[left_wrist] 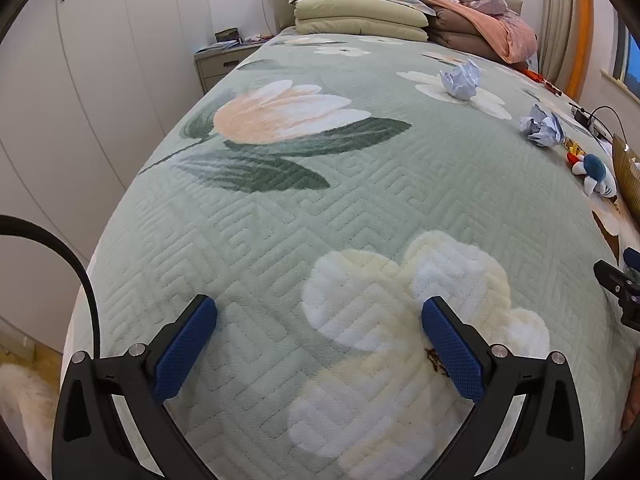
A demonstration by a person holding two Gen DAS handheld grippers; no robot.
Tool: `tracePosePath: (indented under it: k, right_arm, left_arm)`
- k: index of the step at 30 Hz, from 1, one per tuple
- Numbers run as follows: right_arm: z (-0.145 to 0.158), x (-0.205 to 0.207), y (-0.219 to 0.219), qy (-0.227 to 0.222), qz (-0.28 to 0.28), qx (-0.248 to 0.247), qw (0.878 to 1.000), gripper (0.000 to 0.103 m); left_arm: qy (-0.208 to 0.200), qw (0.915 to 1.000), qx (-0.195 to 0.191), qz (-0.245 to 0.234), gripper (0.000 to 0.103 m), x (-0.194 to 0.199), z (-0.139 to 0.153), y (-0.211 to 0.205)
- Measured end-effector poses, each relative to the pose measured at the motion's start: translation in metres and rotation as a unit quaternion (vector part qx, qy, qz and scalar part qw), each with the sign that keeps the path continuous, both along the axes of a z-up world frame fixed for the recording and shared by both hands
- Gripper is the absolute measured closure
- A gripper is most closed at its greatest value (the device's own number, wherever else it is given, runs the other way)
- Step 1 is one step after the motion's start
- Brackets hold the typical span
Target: Organize objects
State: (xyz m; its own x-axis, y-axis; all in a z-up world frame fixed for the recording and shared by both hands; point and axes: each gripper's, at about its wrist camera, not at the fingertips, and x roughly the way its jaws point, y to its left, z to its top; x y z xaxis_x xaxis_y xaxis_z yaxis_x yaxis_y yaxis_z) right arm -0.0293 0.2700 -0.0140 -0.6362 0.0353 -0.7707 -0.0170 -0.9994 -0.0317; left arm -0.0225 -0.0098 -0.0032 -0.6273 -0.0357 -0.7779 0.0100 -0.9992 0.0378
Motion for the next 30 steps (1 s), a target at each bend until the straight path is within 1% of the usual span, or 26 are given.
tracePosePath:
  k: [30]
  right_arm:
    - [-0.0015,0.0025,-0.002,-0.002,-0.006,0.011,1.0,0.0]
  left_arm:
    - [-0.002,1.0,-0.004,0.004,0.0,-0.0001,0.0003,0.0012]
